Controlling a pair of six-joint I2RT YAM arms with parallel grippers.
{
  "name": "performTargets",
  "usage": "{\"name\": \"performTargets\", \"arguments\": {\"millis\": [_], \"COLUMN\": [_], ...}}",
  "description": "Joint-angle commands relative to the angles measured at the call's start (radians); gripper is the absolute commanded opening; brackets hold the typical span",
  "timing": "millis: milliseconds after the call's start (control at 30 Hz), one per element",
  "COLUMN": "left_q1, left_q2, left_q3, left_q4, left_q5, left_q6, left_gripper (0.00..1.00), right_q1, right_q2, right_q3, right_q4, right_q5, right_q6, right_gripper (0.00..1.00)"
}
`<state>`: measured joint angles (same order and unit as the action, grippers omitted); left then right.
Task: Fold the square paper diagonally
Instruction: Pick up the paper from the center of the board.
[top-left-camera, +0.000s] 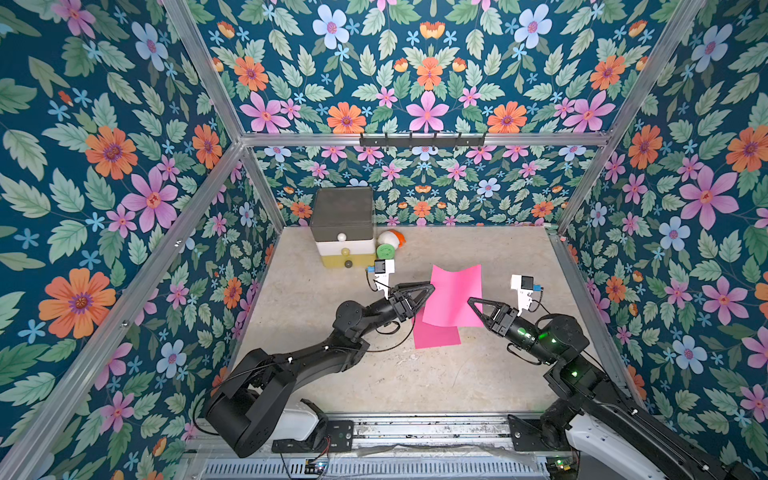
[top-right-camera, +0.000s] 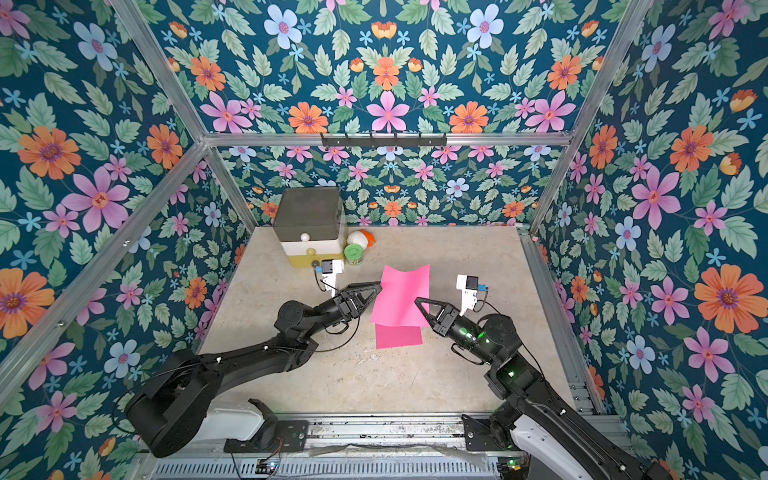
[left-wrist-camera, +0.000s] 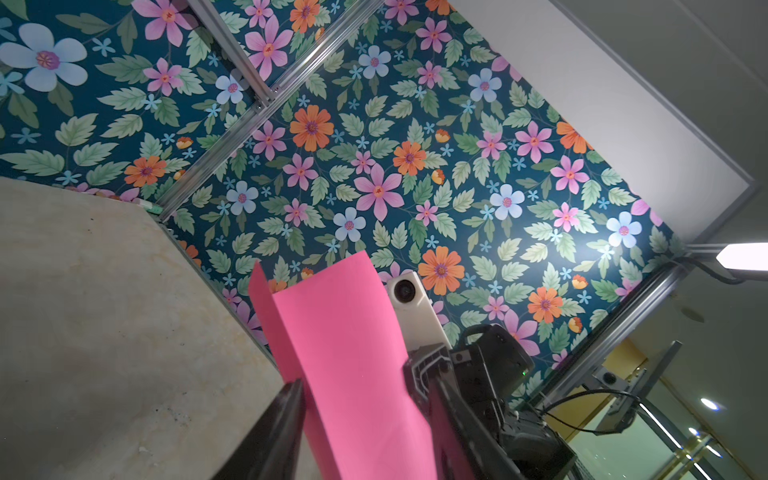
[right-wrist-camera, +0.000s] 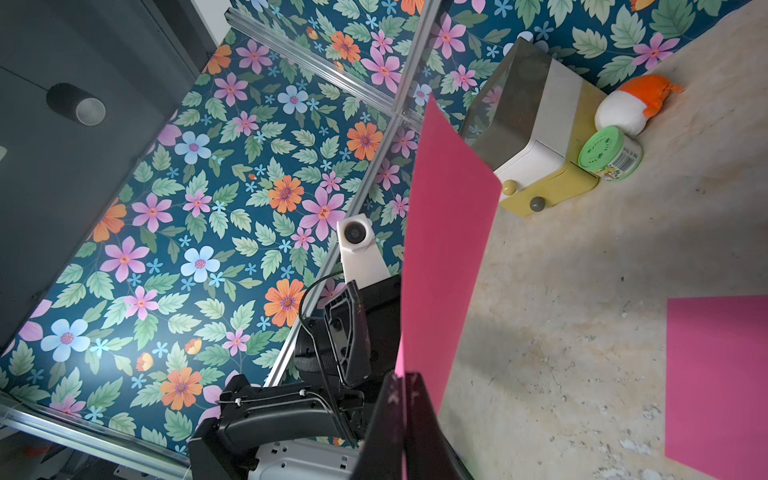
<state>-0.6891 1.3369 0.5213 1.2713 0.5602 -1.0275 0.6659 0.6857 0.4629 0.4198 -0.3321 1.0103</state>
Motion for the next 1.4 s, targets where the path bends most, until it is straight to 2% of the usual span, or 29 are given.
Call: {"name": "performTargets", "arguments": {"millis": [0, 233, 400, 467, 667, 900, 1067, 1267, 1367], "left_q1": [-0.003, -0.003, -0.002, -0.002, -0.003, -0.003, -0.002, -0.002, -0.002], "left_q2": [-0.03, -0.028, 0.015, 0.024, 0.005, 0.007, 0.012, -0.054, -0.114], "left_q3": [0.007, 0.011, -0.011, -0.025, -0.056, -0.047, -0.056, -0.046, -0.042], "left_q4": [-0.158, -0.187, -0.069, -0.012, 0.07, 0.111, 0.116, -0.061, -0.193], "left_q5": [-0.032, -0.038, -0.009, -0.002, -0.005, -0.001, -0.014, -0.07, -0.129], "left_q6": [0.115, 0.136, 0.075, 0.049, 0.008, -0.017, -0.017, 0.066, 0.135], "left_gripper": [0.52, 0.49, 0.58, 0.58, 0.43, 0.33, 0.17, 0.01, 0.0], "right_q1": [0.003, 0.036, 0.065, 0.07, 0.07, 0.07, 0.07, 0.07, 0.07], "right_q2": [0.004, 0.023, 0.03, 0.028, 0.02, 0.005, -0.006, -0.005, 0.001], "right_q3": [0.005, 0.016, 0.031, 0.032, 0.022, 0.01, 0.011, 0.015, 0.034], "right_q4": [0.047, 0.065, 0.092, 0.097, 0.073, 0.058, 0.035, -0.017, -0.097], "right_q5": [-0.032, -0.041, -0.05, -0.051, -0.028, -0.012, 0.004, 0.034, 0.083], "right_q6": [0.006, -0.002, -0.016, -0.018, -0.022, -0.02, -0.022, -0.03, -0.041], "right_gripper": [0.0, 0.0, 0.0, 0.0, 0.0, 0.0, 0.0, 0.0, 0.0]}}
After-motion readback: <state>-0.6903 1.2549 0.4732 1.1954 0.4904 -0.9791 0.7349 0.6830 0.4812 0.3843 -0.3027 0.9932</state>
